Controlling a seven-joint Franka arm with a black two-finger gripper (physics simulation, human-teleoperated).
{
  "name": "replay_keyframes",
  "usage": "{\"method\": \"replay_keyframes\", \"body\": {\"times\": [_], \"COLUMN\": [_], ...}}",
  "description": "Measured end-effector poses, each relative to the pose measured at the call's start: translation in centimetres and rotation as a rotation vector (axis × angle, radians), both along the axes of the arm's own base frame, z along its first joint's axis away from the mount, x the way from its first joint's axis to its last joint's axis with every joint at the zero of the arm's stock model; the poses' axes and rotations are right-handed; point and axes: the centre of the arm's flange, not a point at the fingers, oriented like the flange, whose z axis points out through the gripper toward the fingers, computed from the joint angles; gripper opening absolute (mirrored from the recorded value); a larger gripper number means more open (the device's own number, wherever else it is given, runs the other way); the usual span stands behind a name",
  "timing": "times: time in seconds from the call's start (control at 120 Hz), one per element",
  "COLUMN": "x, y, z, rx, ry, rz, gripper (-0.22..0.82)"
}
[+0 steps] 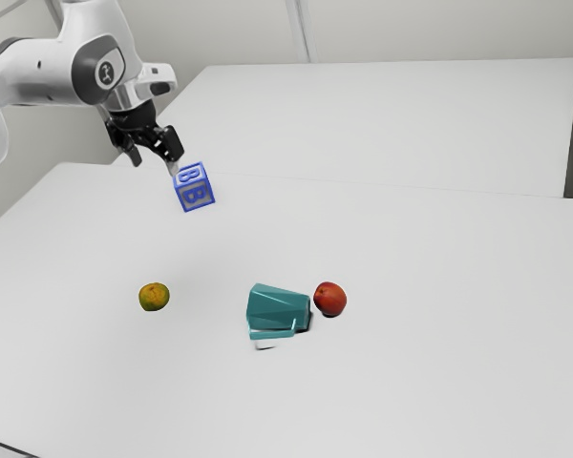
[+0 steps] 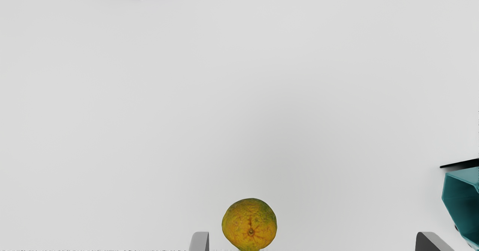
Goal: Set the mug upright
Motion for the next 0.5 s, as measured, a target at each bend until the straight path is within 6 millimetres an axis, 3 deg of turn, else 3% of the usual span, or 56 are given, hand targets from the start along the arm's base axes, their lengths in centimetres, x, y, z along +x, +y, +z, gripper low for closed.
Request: {"method": "replay_keyframes", "body": {"times": [0.25,0.375,0.5], "x": [-0.4,-1.1,-2.0], "y": [-0.5,-0.6,-2.3], "z": [-0.2,-3.3,-7.0], "rx": [-0.070,-0.171,-0.268], "ry": [-0.003,0.049,0.103], "rz": [0.030,0.082,0.115], "gripper": [0.60,0.60,0.60]}}
